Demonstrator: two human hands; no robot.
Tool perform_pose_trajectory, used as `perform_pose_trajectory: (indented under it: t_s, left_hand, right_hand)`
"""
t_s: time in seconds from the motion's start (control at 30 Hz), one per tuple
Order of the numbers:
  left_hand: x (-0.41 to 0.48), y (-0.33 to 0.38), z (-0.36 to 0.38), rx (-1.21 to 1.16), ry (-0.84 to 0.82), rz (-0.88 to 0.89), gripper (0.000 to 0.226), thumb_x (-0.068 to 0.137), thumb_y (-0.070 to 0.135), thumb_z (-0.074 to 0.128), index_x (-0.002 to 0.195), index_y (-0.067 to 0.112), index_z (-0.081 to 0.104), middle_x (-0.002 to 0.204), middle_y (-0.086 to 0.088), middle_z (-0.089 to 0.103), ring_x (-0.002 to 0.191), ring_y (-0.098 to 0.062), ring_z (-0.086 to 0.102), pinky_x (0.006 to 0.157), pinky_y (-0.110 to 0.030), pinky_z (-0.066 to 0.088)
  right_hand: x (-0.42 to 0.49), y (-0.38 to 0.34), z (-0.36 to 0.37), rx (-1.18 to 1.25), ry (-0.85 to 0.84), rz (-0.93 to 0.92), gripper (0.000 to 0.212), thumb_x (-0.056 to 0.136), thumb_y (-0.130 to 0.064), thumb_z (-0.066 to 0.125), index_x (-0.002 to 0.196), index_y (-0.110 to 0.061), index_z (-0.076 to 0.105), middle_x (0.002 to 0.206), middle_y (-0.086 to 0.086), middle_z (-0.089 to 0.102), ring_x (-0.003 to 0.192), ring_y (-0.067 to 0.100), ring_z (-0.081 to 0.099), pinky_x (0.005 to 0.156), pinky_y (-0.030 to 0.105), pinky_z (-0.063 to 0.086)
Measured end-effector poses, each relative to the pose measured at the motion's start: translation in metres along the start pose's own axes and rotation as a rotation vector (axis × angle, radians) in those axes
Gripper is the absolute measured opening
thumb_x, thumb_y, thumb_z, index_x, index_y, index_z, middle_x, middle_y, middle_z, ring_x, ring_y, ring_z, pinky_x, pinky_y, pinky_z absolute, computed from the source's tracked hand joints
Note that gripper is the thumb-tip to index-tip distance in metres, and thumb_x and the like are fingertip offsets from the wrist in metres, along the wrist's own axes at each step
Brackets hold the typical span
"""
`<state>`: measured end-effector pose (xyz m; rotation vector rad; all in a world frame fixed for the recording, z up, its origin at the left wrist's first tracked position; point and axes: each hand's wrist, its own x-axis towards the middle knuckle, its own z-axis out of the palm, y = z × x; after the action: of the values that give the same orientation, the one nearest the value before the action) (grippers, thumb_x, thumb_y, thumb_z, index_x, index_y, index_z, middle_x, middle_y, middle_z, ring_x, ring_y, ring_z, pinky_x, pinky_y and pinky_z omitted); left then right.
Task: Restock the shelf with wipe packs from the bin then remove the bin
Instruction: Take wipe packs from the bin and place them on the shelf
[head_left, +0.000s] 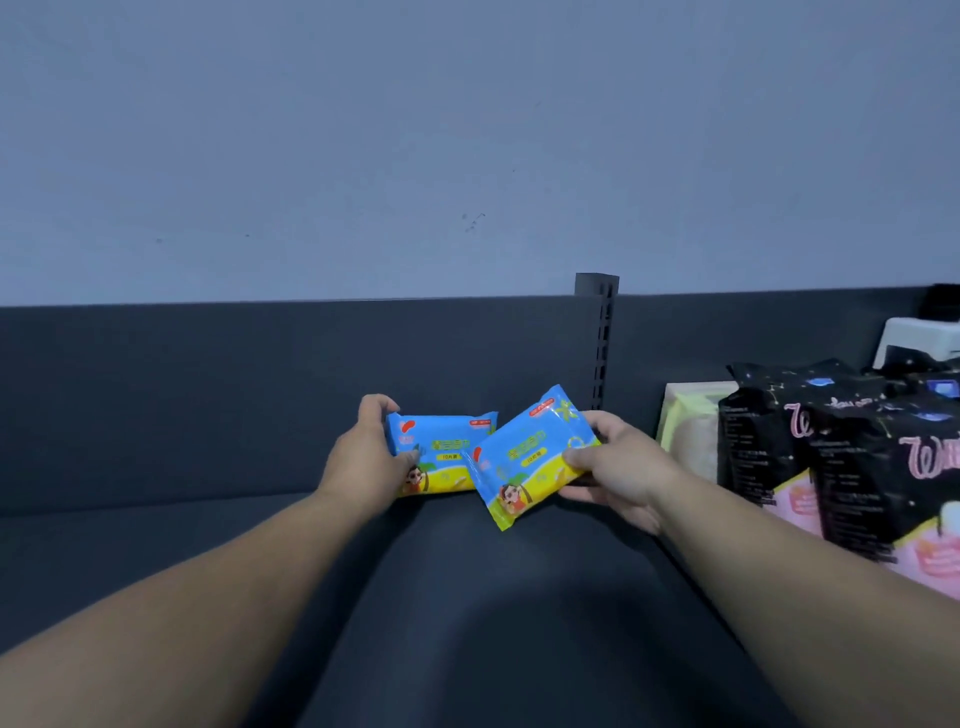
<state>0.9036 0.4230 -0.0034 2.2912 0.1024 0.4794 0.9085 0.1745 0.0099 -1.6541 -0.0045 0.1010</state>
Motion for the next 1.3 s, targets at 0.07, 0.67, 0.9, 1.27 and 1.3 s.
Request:
perform_pose_trajectory:
  t_s: [0.07,0.67,0.9,1.27,1.3]
  left_hand:
    - [0.002,-0.001,-0.001,0.123,0.042,-0.005,0.043,0.088,0.023,0.065,0.118,0.026,0.034,0.091,0.001,0.057,0.077,-0.015,0.056,0.058,-0.030,0.043]
    - [0.010,-0.012,0.021,-0.118,0.055,0.070,0.054,0.080,0.037,0.073,0.121,0.024,0.041,0.117,0.005,0.040,0.097,-0.016,0.060,0.087,-0.034,0.051]
    - [0.007,-0.004,0.035,-0.125,-0.055,0.086,0.067,0.076,0.031,0.078,0.131,0.031,0.040,0.121,0.003,0.038,0.100,-0.015,0.060,0.091,-0.029,0.049]
    - [0.003,-0.002,0.038,-0.066,-0.092,0.156,0.074,0.077,0.027,0.077,0.138,0.033,0.035,0.129,0.006,0.039,0.106,-0.013,0.054,0.094,-0.031,0.048]
    - [0.002,-0.002,0.034,-0.043,-0.079,0.157,0.074,0.078,0.030,0.076,0.139,0.032,0.035,0.130,0.007,0.038,0.107,-0.014,0.054,0.094,-0.031,0.048]
  right_hand:
    - [0.005,0.005,0.004,-0.240,0.046,-0.061,0.035,0.089,0.000,0.060,0.116,-0.023,0.053,0.100,0.002,0.066,0.084,0.020,0.066,0.078,0.041,0.059]
    - [0.023,0.013,0.024,-1.029,0.062,-0.354,0.069,0.082,-0.025,0.071,0.134,-0.036,0.028,0.114,-0.001,0.052,0.100,0.017,0.050,0.081,0.027,0.041]
    - [0.028,0.016,0.020,-1.013,0.097,-0.381,0.055,0.082,-0.023,0.071,0.122,-0.034,0.034,0.113,-0.003,0.049,0.097,0.016,0.049,0.075,0.027,0.038]
    - [0.025,0.017,0.010,-0.987,0.121,-0.379,0.062,0.079,-0.024,0.071,0.128,-0.036,0.035,0.116,-0.002,0.049,0.101,0.016,0.051,0.080,0.027,0.042]
    - [0.023,0.017,0.010,-0.984,0.125,-0.378,0.062,0.078,-0.025,0.072,0.128,-0.036,0.036,0.116,-0.002,0.049,0.103,0.017,0.052,0.083,0.029,0.044]
